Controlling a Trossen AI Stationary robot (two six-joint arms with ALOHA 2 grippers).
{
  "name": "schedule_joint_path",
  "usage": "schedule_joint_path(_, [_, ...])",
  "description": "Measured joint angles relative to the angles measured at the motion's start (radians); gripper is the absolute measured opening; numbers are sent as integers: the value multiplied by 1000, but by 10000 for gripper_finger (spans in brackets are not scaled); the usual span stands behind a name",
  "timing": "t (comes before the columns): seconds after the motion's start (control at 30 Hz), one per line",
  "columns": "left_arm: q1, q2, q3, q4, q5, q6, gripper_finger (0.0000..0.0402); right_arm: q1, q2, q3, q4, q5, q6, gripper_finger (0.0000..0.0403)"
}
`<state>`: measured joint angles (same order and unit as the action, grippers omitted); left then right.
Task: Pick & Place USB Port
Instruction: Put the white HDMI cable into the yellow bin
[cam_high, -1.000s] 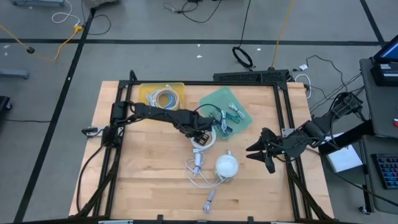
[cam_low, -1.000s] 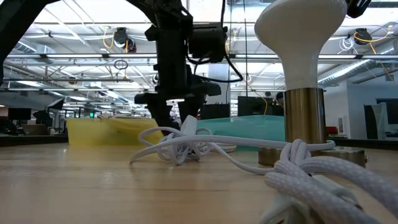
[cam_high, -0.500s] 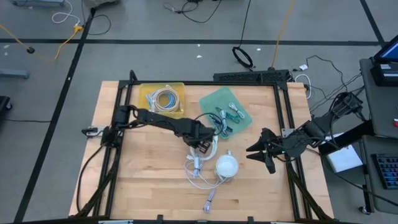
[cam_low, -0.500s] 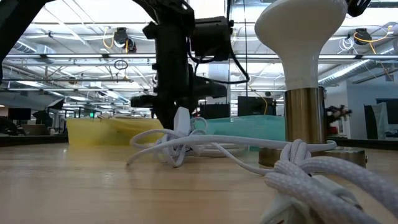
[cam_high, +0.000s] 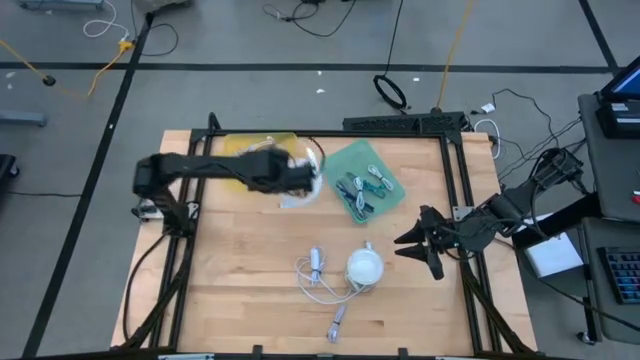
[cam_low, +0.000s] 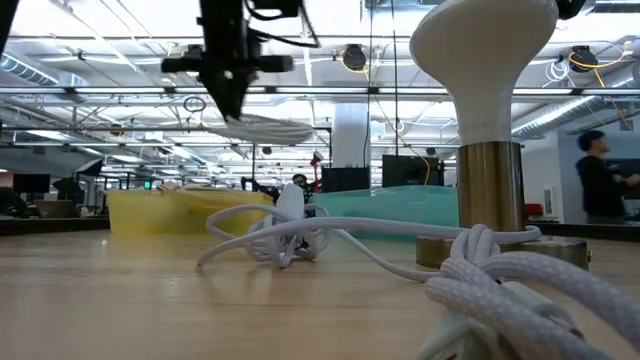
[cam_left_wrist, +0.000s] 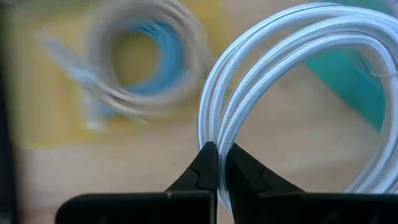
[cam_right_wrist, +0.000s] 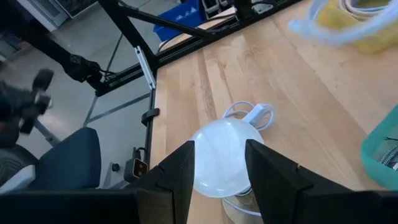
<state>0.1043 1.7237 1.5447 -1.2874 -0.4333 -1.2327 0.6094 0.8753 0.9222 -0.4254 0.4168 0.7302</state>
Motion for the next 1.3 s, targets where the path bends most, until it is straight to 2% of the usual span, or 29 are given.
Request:
schedule_joint_path(0.1, [54,-66,-2,-63,-69,-16,10,1,0,0,3,-2,2,134])
schedule_joint_path(0.2, [133,-116,0,-94,-80,31,10,1,0,0,5,-2,2,134])
schedule_joint_path(0.43, [338,-121,-1,-121,-19,234,10,1,0,0,18,6,6,134])
schedule_joint_path(0.6, [422,-97,-1,-80,0,362,10,1,0,0,18,58,24,134])
schedule_joint_path(0.9, [488,-7,-19,-38,72,532,10,-6,0,0,18,111,42,134])
schedule_joint_path(1.3, [475,46,-174,65,89,532,10,-7,2,0,34,133,52,134])
